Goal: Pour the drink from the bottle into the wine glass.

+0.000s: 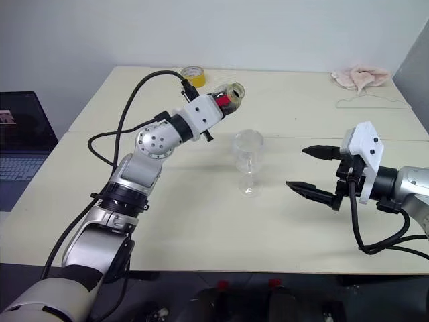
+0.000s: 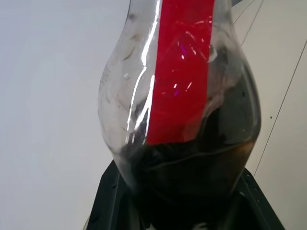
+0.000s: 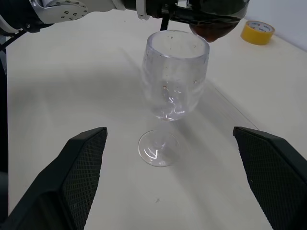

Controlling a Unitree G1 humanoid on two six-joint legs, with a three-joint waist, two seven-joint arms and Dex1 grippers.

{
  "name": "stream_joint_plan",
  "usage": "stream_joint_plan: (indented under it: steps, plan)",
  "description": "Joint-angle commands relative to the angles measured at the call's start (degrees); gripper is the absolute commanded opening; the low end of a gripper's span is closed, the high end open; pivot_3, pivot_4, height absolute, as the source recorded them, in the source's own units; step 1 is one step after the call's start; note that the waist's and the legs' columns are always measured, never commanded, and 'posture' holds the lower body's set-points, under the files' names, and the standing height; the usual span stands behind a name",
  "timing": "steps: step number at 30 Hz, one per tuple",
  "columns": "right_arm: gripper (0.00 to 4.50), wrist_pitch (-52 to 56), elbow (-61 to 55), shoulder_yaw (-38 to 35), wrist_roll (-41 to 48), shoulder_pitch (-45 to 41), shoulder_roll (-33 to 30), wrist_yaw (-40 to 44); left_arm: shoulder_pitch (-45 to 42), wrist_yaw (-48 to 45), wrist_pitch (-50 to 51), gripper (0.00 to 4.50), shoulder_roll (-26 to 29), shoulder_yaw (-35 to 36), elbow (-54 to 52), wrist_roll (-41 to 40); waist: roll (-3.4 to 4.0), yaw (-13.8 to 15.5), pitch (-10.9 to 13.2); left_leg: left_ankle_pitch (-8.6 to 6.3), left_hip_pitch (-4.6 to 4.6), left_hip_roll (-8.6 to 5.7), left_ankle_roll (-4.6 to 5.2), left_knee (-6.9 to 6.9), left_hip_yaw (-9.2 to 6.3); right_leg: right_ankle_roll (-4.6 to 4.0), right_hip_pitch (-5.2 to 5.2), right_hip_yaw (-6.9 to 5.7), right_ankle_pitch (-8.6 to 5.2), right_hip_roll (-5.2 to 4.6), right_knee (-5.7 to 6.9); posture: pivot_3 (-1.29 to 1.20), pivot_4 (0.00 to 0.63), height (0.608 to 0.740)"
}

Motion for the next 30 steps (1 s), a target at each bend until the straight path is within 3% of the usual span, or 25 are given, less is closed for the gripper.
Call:
stream_joint_plan:
  steps: [1,30]
  plan:
    - [4.50,-0.5,-2.1,-1.8,1.2,-0.1,0.2,-0.6,-2.3,0.9,-3.2,1.02,0.3,0.2,-1.9,1.2,0.00,0.0,0.0,0.00,0.00,0.00,0.00,0.00,0.00,0.00,0.00,0.00,0.00,0.00,0.00,0.00,0.150,0.740]
    - [4.50,-0.2,-2.9,-2.1,1.3,0.6,0.3,-2.2,-2.2,7.7,-18.1,0.98,5.7,-0.7,-1.4,13.5,0.00,0.0,0.0,0.00,-0.02,0.00,0.00,0.09,-0.02,0.00,0.00,-0.02,0.00,0.00,0.07,0.00,0.150,0.740]
